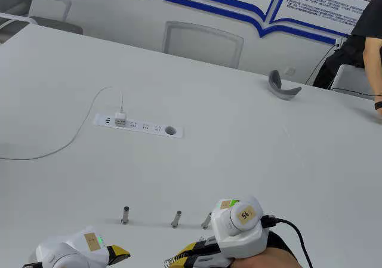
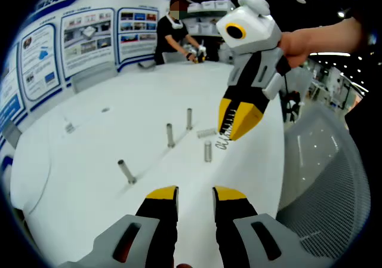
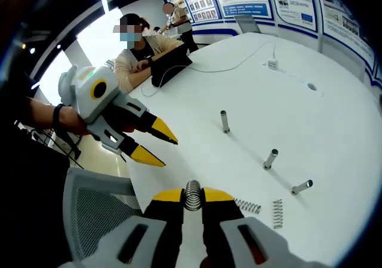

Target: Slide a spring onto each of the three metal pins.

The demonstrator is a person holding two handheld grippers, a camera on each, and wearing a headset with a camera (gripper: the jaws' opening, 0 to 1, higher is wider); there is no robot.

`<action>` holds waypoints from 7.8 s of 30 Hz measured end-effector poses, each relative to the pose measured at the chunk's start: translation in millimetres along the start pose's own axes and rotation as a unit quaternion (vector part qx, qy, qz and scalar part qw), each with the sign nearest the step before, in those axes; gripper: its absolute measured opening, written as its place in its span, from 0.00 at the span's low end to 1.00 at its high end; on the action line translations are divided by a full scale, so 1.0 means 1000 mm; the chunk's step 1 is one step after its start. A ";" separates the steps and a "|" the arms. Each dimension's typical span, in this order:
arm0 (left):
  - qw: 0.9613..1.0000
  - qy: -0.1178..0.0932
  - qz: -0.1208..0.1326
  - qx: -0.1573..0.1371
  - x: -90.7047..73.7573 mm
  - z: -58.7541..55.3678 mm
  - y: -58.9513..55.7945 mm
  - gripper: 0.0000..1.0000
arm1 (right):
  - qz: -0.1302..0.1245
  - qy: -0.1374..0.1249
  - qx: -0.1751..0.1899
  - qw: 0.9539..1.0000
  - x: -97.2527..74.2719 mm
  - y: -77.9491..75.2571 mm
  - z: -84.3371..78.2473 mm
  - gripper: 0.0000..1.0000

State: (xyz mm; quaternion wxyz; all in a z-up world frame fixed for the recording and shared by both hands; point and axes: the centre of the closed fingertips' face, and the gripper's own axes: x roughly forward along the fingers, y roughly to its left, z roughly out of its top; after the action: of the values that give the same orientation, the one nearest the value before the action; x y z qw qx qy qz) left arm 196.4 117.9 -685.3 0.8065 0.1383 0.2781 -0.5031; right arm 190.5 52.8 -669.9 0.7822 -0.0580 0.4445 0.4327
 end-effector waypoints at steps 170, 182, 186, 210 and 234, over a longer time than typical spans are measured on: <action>0.991 0.000 0.054 -0.121 -0.027 -0.057 0.060 0.67 | -0.013 0.150 -0.197 0.969 0.143 -0.050 0.069 0.25; 0.993 0.001 0.045 -0.106 -0.021 -0.044 0.056 0.67 | -0.041 0.084 -0.150 0.984 0.097 -0.046 0.067 0.42; 0.994 0.005 0.037 -0.099 -0.017 -0.043 0.052 0.67 | -0.049 0.067 -0.122 0.989 0.084 -0.047 0.062 0.43; 0.997 0.021 0.010 -0.076 0.000 -0.024 0.040 0.67 | -0.080 0.007 -0.071 0.994 0.038 -0.047 0.018 0.57; 0.997 0.023 0.014 -0.072 0.006 -0.016 0.037 0.68 | -0.136 -0.071 -0.003 0.988 -0.011 -0.066 -0.017 0.63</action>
State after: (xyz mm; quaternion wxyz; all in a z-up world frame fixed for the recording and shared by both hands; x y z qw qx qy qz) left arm 226.0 138.3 -704.1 0.8147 0.0959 0.3302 -0.4669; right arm 225.2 -3.5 -691.6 0.8631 -0.0888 0.3745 0.3269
